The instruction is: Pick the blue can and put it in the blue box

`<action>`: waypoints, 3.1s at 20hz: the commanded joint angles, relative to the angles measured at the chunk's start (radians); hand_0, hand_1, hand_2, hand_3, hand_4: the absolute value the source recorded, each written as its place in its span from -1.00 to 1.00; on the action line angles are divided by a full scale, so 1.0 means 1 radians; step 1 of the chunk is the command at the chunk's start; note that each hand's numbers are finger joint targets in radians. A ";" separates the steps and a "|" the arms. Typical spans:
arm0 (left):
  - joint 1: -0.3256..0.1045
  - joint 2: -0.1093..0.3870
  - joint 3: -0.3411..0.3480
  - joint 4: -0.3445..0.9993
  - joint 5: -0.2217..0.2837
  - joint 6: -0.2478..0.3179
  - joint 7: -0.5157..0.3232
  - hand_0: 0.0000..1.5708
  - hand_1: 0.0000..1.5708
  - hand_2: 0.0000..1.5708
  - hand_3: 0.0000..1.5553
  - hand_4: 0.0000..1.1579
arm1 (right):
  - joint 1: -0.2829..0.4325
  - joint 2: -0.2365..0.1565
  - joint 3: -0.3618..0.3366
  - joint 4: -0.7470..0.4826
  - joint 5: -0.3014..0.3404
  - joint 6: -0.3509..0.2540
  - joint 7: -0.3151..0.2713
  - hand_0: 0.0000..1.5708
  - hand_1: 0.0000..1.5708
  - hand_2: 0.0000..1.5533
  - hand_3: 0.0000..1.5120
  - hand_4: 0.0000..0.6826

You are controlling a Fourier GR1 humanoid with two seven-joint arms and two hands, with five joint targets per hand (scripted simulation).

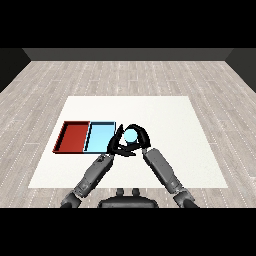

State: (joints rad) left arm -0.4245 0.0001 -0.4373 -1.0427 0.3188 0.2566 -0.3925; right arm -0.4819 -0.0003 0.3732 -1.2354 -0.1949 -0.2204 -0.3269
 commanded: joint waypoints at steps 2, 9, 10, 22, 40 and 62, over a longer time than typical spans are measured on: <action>-0.057 0.000 -0.024 0.067 0.051 0.008 -0.025 -1.00 -1.00 -1.00 -1.00 -1.00 | 0.023 0.000 0.008 -0.069 0.031 0.016 0.046 0.79 0.79 0.84 0.84 0.91; 0.015 0.000 -0.090 0.004 0.042 0.030 -0.034 -1.00 -1.00 -1.00 -1.00 -1.00 | -0.046 0.000 0.123 0.019 -0.046 -0.087 0.010 0.80 0.80 0.86 0.85 0.83; 0.022 0.000 -0.010 -0.014 0.011 -0.035 -0.023 -1.00 -1.00 -1.00 -1.00 -1.00 | -0.085 0.000 0.176 0.081 -0.072 -0.146 -0.021 0.79 0.79 0.85 0.84 0.83; -0.141 0.001 -0.157 0.096 -0.179 0.274 0.053 -0.50 -0.50 -0.27 -0.89 -0.78 | -0.106 0.000 0.248 0.030 -0.107 -0.142 0.015 0.88 0.88 0.90 0.85 0.75; -0.077 0.002 -0.072 0.014 0.028 0.204 0.022 0.50 0.50 0.51 0.32 0.08 | -0.053 -0.020 0.217 0.061 -0.128 -0.082 -0.067 0.83 0.83 0.87 0.84 0.70; -0.092 0.000 -0.038 0.108 -0.025 0.217 -0.017 1.00 1.00 1.00 0.93 0.96 | 0.050 -0.011 0.111 -0.127 -0.142 -0.022 0.081 -1.00 -1.00 -1.00 -1.00 -1.00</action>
State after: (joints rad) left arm -0.4631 0.0047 -0.5065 -0.9566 0.3093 0.4767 -0.4273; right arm -0.5065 -0.0058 0.4967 -1.2779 -0.3473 -0.2622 -0.2740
